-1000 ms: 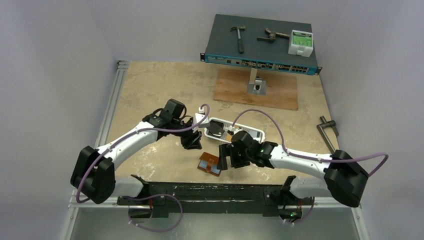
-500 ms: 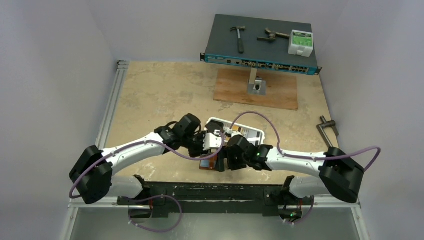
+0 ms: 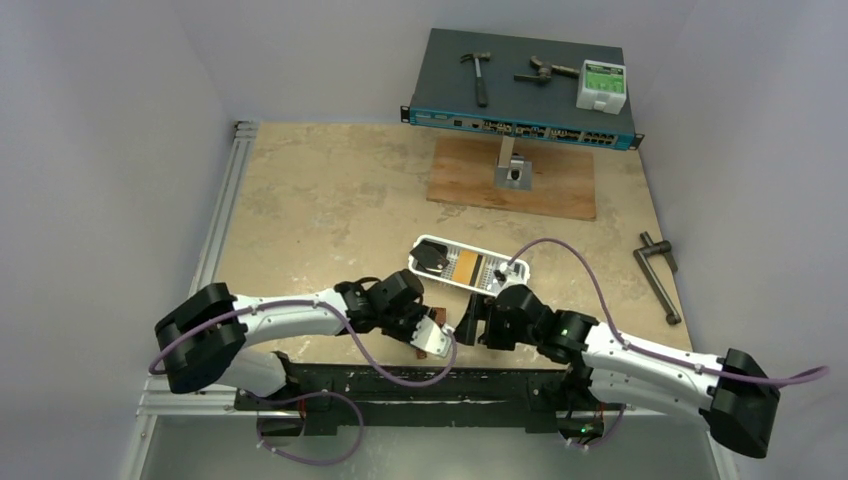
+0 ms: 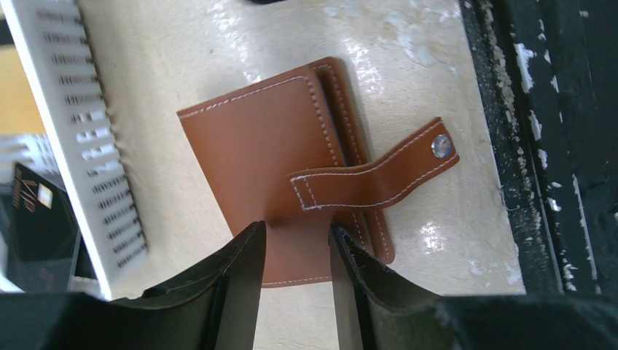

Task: Put the credit cards into the card holder
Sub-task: Close the card holder at the center of the board.

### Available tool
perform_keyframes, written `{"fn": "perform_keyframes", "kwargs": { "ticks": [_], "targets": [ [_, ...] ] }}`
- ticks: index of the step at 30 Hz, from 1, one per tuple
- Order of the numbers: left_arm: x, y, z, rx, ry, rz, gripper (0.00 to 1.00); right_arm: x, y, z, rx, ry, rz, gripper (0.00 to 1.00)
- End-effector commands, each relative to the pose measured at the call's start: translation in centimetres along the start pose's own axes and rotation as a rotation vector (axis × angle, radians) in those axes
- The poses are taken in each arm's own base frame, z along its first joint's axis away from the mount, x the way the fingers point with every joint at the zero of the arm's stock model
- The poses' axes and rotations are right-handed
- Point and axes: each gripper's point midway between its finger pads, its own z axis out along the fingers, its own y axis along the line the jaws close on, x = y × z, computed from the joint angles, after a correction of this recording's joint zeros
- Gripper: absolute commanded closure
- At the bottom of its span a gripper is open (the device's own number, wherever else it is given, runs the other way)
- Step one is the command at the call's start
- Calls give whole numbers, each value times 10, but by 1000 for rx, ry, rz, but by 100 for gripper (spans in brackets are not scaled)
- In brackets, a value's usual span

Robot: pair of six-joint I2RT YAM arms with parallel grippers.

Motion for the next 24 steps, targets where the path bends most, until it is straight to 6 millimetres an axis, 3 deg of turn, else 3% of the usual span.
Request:
{"fn": "perform_keyframes", "kwargs": {
  "ticks": [1,4,8,11,15,19,24],
  "targets": [
    [7,-10,12,-7,44,186,63,-21,5,10,-4,-72,109,21],
    [10,-21,18,-3,61,257,65,-31,2,22,20,-73,121,17],
    [17,-37,27,-2,80,370,67,-54,10,45,25,-94,58,14],
    [25,-52,31,9,95,445,68,-59,16,63,1,-68,-2,12],
    [33,-67,34,4,105,542,70,-54,7,77,4,-42,-26,12],
    [42,-78,36,7,124,612,71,-45,-4,74,-26,-51,-11,14],
    [44,-80,38,4,137,626,71,-30,-4,71,-146,-67,25,23]
  ]
}}
